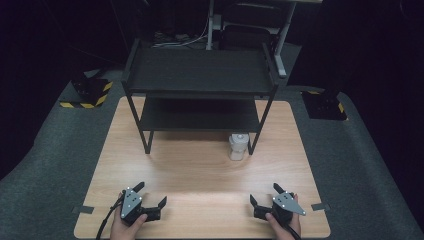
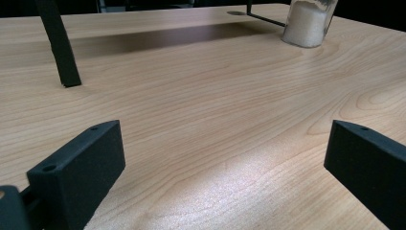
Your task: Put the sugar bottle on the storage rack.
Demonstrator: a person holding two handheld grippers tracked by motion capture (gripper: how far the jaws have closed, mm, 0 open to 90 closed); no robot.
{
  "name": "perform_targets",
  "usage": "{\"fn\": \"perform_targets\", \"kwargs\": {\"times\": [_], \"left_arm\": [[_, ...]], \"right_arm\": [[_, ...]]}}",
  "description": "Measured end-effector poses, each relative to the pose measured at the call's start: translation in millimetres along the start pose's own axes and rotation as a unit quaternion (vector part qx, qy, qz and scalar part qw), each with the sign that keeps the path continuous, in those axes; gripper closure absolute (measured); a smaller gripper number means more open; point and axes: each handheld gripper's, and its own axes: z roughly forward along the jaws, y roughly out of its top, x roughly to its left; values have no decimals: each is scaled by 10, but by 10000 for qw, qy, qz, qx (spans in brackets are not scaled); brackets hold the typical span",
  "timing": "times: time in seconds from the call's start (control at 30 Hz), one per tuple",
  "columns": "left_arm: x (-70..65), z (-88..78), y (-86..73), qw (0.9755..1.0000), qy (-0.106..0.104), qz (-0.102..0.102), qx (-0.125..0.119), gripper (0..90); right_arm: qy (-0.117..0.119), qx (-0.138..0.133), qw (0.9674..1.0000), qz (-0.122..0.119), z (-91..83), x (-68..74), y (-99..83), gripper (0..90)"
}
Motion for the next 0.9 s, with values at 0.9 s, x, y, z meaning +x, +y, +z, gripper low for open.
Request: {"fn": "perform_targets", "kwargs": {"times": [0.9], "left_arm": [[3, -2, 11, 10000, -51, 57, 38, 4]], "right_arm": [[-53, -29, 10000, -47, -5, 25, 1, 7]]}}
